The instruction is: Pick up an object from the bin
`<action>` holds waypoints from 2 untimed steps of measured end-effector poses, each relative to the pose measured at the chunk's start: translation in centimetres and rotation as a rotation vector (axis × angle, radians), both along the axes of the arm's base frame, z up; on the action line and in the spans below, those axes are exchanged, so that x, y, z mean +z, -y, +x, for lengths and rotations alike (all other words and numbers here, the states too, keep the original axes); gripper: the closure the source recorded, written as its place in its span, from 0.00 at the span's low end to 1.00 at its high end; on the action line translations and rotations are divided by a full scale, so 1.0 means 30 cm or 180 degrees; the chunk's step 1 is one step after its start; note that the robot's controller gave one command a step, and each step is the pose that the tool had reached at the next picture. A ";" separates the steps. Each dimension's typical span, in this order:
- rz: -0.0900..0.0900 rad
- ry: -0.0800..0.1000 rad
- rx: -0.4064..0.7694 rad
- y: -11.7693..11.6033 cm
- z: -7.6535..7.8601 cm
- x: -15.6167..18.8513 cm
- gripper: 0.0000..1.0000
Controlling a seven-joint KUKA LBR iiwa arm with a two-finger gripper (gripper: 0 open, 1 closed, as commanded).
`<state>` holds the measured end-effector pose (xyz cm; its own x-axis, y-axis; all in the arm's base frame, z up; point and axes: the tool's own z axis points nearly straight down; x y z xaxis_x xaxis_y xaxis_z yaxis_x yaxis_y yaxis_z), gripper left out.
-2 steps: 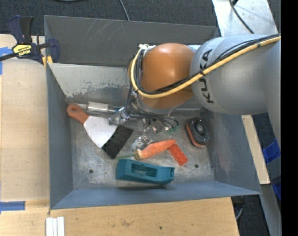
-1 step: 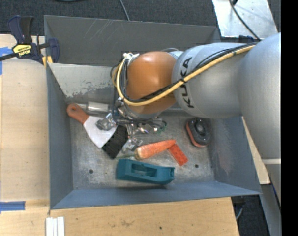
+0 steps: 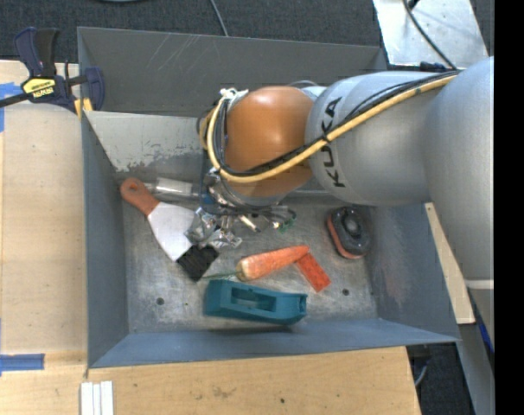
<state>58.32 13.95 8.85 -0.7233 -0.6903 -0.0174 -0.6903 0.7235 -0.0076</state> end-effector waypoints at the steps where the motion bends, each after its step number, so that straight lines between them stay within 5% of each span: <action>1: 0.0000 0.0000 0.0000 0.000 0.000 0.000 1.00; 2: -0.0002 -0.0015 -0.0001 0.001 -0.004 0.016 1.00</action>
Offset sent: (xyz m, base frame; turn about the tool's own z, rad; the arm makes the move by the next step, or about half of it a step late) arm 0.0000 0.0000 0.0640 0.0000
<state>58.18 13.94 9.34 -0.7237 -0.6900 -0.0136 -0.6900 0.7238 -0.0048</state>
